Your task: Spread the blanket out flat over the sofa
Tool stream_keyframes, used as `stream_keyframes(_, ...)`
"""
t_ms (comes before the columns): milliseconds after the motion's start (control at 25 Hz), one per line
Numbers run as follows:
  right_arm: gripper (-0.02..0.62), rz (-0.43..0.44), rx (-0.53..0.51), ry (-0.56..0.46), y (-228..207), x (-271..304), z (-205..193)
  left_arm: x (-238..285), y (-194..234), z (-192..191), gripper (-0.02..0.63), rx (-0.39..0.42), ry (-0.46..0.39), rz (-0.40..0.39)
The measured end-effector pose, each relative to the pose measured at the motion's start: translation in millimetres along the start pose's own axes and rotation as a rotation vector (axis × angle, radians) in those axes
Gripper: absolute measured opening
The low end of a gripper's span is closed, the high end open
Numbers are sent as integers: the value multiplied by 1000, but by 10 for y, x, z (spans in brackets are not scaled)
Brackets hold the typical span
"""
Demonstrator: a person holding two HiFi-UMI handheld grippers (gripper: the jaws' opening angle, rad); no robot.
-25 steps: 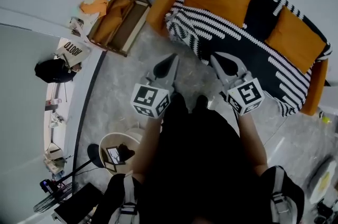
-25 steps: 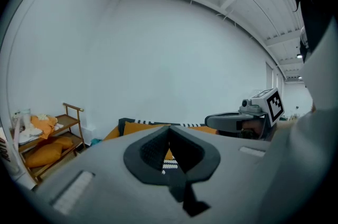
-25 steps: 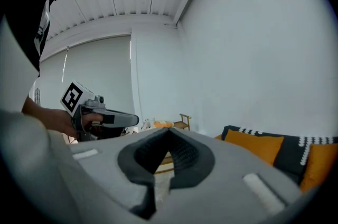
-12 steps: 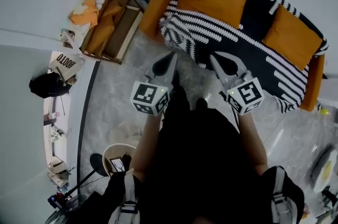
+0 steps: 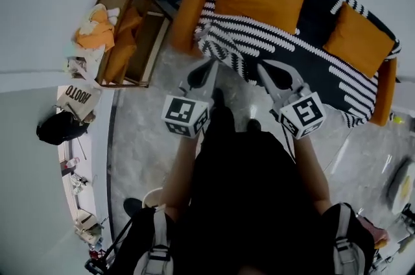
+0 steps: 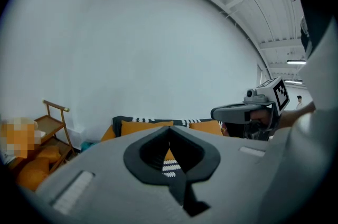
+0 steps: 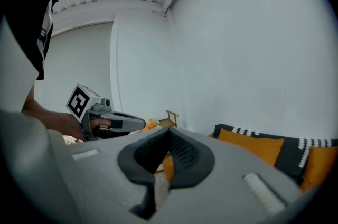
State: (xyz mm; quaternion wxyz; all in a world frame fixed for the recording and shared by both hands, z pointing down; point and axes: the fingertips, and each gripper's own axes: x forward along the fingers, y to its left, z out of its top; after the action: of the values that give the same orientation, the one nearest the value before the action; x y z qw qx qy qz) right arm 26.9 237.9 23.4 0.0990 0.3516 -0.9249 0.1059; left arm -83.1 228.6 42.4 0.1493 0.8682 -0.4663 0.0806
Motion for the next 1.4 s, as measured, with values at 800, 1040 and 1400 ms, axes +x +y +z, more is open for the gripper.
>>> stream_keyframes(800,3,-199,124,107,-380,1116,-528,921,1056,-852,12,-69,216,-197)
stream_keyframes(1040,2,-187,161,111,-549,1276,-704,1163,1066,-1238,12,-78,268,-215)
stream_keyframes(1400,3,-164,217,125,-1067,1560,-1197,1666,1223,-1675,14,-60,313,-170)
